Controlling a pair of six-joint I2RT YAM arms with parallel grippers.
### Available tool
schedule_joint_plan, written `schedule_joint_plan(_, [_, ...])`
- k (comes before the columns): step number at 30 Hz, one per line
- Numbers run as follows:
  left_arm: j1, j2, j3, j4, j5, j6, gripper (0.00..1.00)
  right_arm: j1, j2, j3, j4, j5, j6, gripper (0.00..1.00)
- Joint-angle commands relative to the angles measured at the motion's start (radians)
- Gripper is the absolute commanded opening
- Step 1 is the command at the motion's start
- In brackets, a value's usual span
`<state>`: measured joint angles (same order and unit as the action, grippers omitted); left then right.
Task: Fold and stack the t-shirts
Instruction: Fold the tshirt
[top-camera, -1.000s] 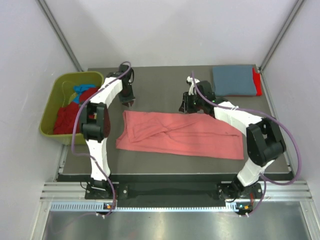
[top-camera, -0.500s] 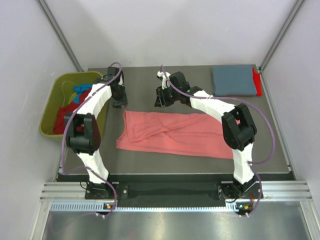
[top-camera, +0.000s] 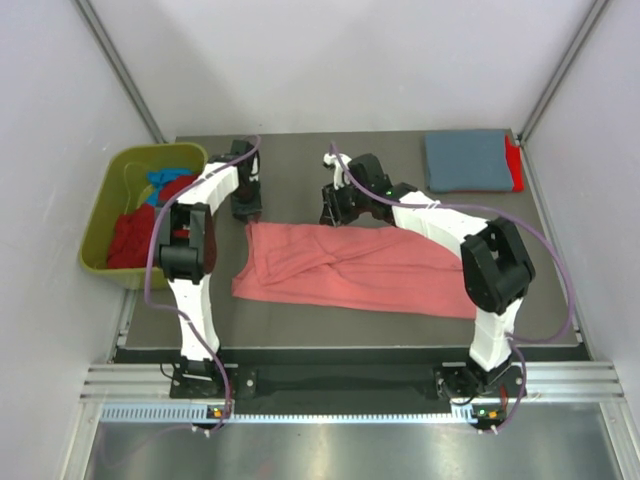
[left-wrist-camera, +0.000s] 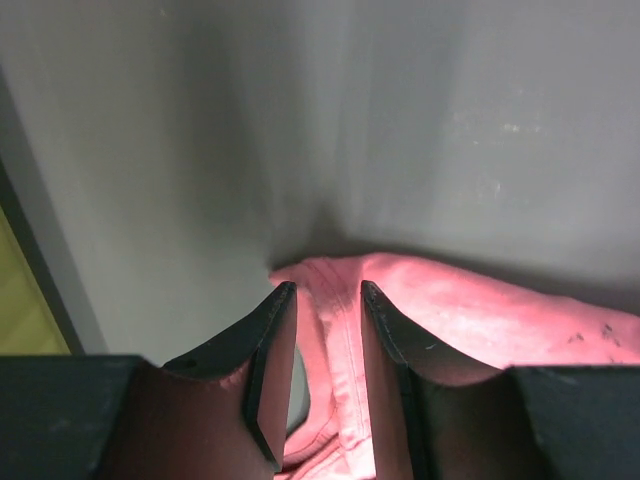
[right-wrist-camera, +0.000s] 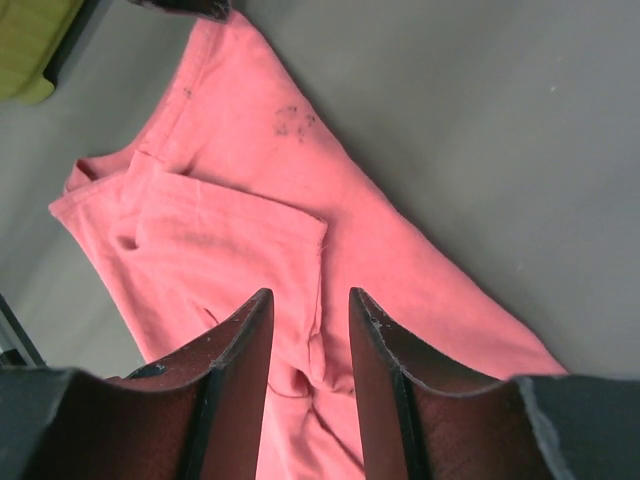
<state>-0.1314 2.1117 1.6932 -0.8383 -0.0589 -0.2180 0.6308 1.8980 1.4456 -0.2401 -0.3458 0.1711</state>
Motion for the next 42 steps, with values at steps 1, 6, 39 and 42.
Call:
schedule_joint_plan(1, [0.003, 0.021, 0.052, 0.008, -0.013, 0.034, 0.38, -0.006, -0.096, -0.007, 0.024, 0.040, -0.033, 0.37])
schedule_joint_plan(6, [0.001, 0.050, 0.053, 0.004, -0.016, 0.029, 0.24, -0.019, -0.112, -0.002, 0.024, 0.063, -0.022, 0.37])
schedule_joint_plan(39, [-0.010, 0.661, 0.730, 1.112, 0.249, -0.520, 0.00, -0.160, -0.180, -0.027, 0.120, 0.271, 0.105, 0.35])
schedule_joint_plan(42, [-0.040, 0.753, 0.841, 1.189, 0.248, -0.578, 0.00, -0.172, -0.168, -0.014, 0.127, 0.277, 0.105, 0.35])
